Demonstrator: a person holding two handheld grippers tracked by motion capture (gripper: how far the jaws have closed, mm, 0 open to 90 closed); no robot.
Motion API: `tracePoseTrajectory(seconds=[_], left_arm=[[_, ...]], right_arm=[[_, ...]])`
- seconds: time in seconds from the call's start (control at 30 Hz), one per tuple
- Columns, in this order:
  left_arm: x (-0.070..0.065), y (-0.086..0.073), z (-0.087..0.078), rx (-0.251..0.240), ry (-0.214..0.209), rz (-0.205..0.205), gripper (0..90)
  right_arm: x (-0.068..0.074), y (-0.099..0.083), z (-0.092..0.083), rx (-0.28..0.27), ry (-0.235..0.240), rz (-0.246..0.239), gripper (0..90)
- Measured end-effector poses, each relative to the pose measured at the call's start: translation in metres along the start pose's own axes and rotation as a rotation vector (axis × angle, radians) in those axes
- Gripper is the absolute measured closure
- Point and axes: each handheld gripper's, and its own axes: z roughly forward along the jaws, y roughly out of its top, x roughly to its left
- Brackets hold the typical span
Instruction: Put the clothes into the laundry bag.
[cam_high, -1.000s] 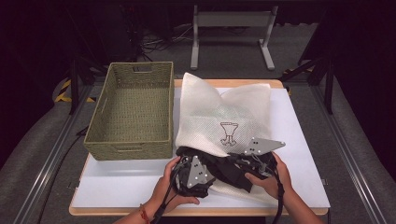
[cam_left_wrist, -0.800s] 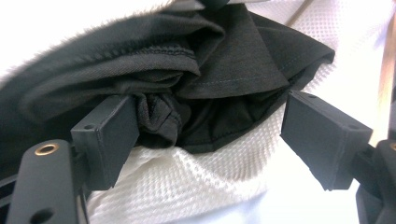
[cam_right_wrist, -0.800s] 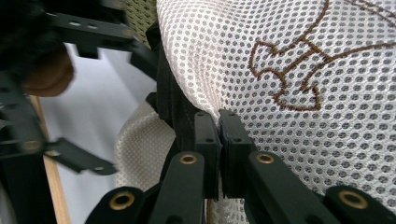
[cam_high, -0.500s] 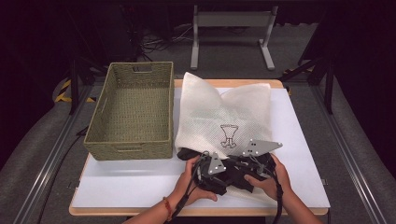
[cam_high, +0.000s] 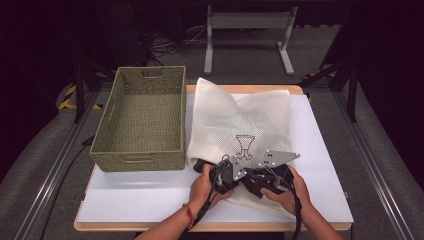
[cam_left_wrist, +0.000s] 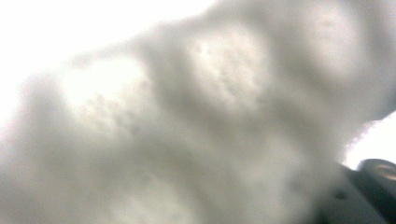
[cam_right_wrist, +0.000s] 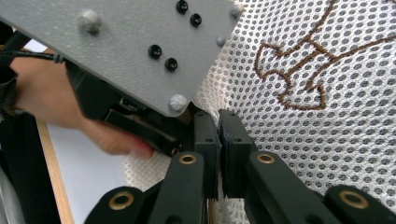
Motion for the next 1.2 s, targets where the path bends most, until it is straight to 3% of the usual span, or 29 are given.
tracePoseTrajectory(seconds=[0.1, 0.13, 0.27, 0.4, 0.57, 0.67, 0.77, 0.9, 1.03, 1.1, 1.2], left_arm=[[0.006, 0.001, 0.001, 0.005, 0.023, 0.004, 74.9], [0.011, 0.001, 0.0, -0.005, 0.026, -0.014, 75.1], [0.021, 0.002, -0.007, -0.071, 0.058, -0.049, 76.6], [0.031, 0.003, -0.019, -0.167, 0.133, -0.101, 78.2], [0.042, -0.003, -0.01, -0.186, 0.169, -0.124, 78.6], [0.051, -0.011, -0.001, -0.187, 0.125, -0.185, 77.7], [0.049, -0.017, 0.001, -0.178, 0.112, -0.173, 72.4], [0.05, -0.026, -0.004, -0.174, 0.017, -0.182, 57.5], [0.047, -0.035, -0.022, -0.201, -0.07, -0.138, 40.1], [0.046, -0.038, -0.035, -0.174, -0.077, -0.114, 34.8], [0.048, -0.046, -0.054, -0.186, -0.104, -0.143, 31.6]], right_arm=[[-0.001, -0.001, -0.001, -0.002, 0.003, 0.003, 86.9], [-0.002, -0.001, -0.001, -0.004, 0.005, 0.006, 87.0], [-0.001, -0.001, -0.005, -0.019, 0.02, 0.013, 87.2], [0.002, 0.003, -0.011, -0.053, 0.052, 0.019, 87.4], [0.007, 0.006, -0.01, -0.039, 0.042, 0.005, 87.6], [0.006, 0.002, -0.001, 0.007, 0.024, 0.0, 87.5], [0.004, -0.002, 0.006, 0.05, -0.009, -0.022, 87.5], [0.0, -0.007, 0.015, 0.099, -0.039, -0.015, 87.3], [0.001, -0.008, 0.017, 0.115, -0.055, -0.024, 87.3], [0.001, -0.008, 0.016, 0.108, -0.056, -0.022, 87.3], [0.001, -0.007, 0.013, 0.094, -0.061, -0.021, 87.3]])
